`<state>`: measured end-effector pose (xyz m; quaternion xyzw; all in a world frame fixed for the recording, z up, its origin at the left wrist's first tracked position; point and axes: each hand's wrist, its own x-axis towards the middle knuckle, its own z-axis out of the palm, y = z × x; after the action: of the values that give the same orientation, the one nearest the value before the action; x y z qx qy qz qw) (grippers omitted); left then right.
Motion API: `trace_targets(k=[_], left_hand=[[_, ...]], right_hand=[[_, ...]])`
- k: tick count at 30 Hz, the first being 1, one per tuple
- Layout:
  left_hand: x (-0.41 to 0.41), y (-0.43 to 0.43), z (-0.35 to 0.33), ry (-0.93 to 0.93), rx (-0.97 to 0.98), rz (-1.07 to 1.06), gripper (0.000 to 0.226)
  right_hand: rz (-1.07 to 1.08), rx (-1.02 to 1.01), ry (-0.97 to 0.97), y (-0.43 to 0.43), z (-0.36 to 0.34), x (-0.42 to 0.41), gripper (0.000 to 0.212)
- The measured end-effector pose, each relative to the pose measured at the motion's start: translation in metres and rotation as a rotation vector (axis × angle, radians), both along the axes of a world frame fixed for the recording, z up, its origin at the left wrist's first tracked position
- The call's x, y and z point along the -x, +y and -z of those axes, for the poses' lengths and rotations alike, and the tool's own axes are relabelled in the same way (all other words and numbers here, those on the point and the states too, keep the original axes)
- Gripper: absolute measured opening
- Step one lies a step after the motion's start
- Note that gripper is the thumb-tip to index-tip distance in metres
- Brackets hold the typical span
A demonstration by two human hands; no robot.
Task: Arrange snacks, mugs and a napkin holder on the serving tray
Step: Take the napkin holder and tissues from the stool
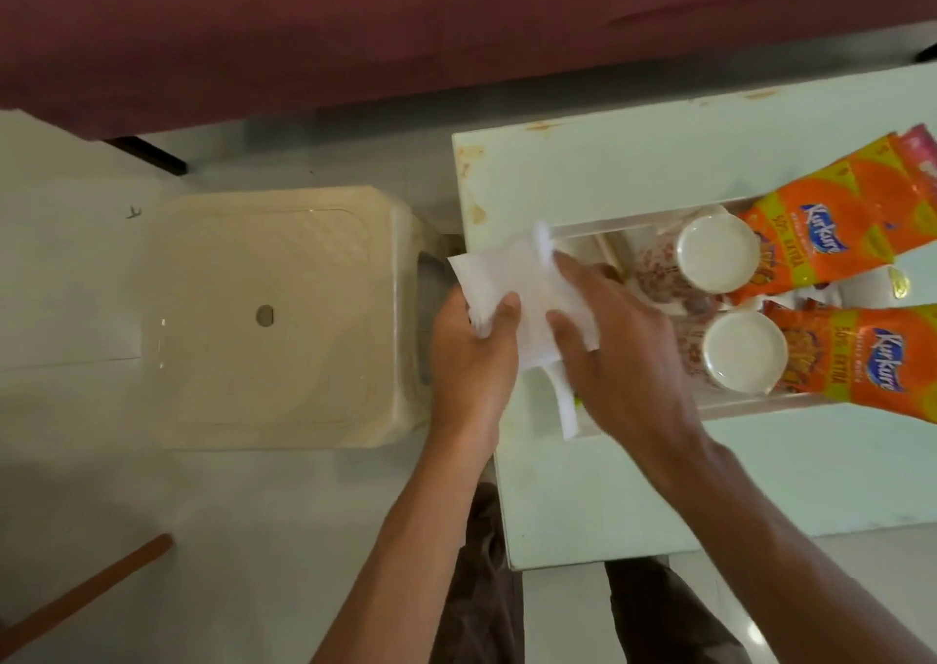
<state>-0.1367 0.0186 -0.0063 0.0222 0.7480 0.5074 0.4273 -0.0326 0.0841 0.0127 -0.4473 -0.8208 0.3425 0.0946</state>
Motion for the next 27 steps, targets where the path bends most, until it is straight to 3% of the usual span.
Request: trace_targets(k=[5, 11, 15, 20, 22, 27], left_hand=[[-0.032, 0.011, -0.014, -0.131, -0.061, 0.046, 0.054], [-0.051, 0.021, -0.009, 0.053, 0.028, 0.197, 0.034], [-0.061, 0.035, -0.010, 0.147, 0.071, 0.332, 0.031], [-0.044, 0.061, -0.008, 0.461, 0.257, 0.420, 0.029], [-0.038, 0.068, -0.003, 0.504, 0.277, 0.477, 0.025], [-0.030, 0.081, 0.007, 0.646, 0.317, 0.597, 0.029]], right_hand=[[-0.109, 0.162, -0.011, -0.027, 0.004, -0.026, 0.073], [-0.084, 0.210, 0.069, -0.035, 0.011, -0.048, 0.080], [0.121, 0.162, 0.111, -0.036, 0.024, -0.057, 0.068], [0.318, 0.087, 0.168, -0.040, 0.037, -0.064, 0.060], [0.362, 0.096, 0.182, -0.039, 0.042, -0.067, 0.059], [0.412, -0.046, -0.010, -0.035, 0.049, -0.070, 0.041]])
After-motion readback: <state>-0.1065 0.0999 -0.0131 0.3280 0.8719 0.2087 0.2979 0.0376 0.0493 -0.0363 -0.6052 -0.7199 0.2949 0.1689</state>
